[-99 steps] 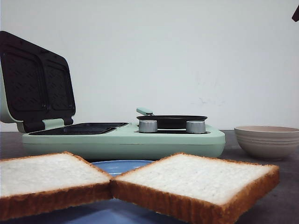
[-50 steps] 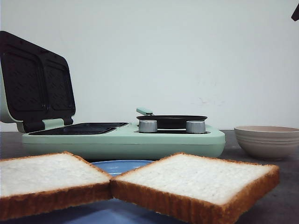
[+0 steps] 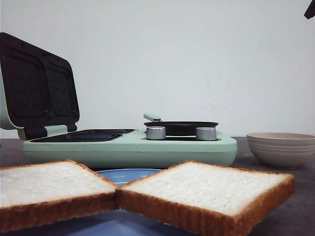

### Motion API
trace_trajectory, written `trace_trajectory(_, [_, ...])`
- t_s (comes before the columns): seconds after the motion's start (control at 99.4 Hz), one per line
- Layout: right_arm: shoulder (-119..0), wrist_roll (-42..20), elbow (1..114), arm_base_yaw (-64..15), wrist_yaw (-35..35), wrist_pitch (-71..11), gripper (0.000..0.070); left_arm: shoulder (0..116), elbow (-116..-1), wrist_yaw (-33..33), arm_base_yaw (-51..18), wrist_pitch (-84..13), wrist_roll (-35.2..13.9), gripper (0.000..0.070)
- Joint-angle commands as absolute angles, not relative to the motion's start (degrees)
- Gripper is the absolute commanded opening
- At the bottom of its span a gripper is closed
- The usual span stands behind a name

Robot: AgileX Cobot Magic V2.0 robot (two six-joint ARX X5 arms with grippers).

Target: Make breakfast with bread and shrimp

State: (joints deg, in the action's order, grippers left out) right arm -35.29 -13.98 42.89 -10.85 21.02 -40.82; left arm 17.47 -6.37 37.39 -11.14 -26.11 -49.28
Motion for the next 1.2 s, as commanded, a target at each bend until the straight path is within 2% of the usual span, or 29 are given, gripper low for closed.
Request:
trace_trajectory(0.0, [-35.48,-14.61,43.75,-11.03,21.19,-40.07,0.0377,18.31,-5.19,37.17,-11.46,-24.23,-50.46,0.0461])
trace_trajectory(0.08, [-35.48,-14.61,43.75,-11.03,21.21,-40.12,0.0377,19.51,-4.78,37.08,-11.77,-21.21,-51.37,0.0431])
trace_trajectory(0.332, [-35.48,-14.59,43.75,-11.03,21.21,-40.07,0.0377,24.23,-4.43,36.84,-13.23,-16.49,-51.62,0.0409])
trace_trajectory(0.613, [-35.48,-14.59,43.75,-11.03,21.21,-40.10,0.0377,27.64,-4.43,34.85,-14.33,-11.97,-51.66,0.0164])
trace_trajectory(0.734, [-35.48,-14.59,43.75,-11.03,21.21,-40.12,0.0377,27.66,-4.45,34.26,-14.33,-10.09,-51.46,0.0002])
trace_trajectory(0.945, [-35.48,-14.59,43.75,-11.03,21.21,-40.12,0.0377,27.66,-4.93,34.24,-14.44,-6.37,-50.96,0.0004])
trace_trajectory(1.187, [-35.48,-14.52,43.75,-11.03,21.21,-40.10,0.0377,27.66,-8.32,33.85,-14.66,-4.82,-47.42,0.0004])
